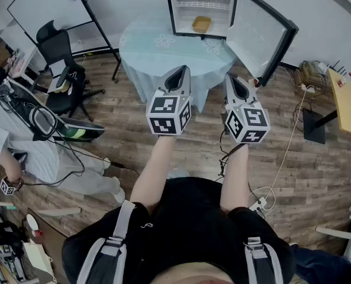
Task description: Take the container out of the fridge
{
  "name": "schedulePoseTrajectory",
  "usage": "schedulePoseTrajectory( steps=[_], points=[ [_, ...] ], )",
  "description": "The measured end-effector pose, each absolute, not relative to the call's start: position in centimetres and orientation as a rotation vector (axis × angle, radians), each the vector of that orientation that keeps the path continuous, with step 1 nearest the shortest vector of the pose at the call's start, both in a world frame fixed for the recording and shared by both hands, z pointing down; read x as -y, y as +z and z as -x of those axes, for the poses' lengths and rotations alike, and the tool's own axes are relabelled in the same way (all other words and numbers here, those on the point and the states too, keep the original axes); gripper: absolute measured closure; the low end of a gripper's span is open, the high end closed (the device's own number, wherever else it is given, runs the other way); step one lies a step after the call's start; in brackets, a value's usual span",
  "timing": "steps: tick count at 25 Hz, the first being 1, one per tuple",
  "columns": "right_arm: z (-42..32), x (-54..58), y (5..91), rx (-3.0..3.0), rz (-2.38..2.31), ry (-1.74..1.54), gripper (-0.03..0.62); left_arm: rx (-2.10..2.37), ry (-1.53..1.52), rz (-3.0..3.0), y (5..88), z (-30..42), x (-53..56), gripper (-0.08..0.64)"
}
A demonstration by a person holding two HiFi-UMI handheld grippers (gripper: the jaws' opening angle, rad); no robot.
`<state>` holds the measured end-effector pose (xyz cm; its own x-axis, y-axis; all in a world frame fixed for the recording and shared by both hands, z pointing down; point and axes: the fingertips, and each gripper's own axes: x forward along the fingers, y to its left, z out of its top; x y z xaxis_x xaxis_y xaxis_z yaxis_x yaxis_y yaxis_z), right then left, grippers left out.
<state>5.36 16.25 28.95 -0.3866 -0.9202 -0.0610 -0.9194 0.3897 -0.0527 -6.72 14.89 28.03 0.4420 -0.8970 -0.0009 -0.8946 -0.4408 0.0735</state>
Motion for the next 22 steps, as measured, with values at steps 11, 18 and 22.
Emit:
schedulePoseTrajectory(
  steps=[11,18,22],
  points=[
    [-4.9,-17.7,30.3,-2.586,1.685,-0.023,0.588,1.568,-0.098,-2.559,29.6,6.9,-16.6,0.560],
    [-4.4,-17.1,30.9,-2.565,1.678,-0.062,0.586,1.591,-0.089,-2.519,30.0,8.4,-16.4,0.560],
    [-4.5,-16.7,30.8,-2.554,1.676,-0.059,0.586,1.612,-0.032,-2.478,30.8,8.9,-16.0,0.560]
  ],
)
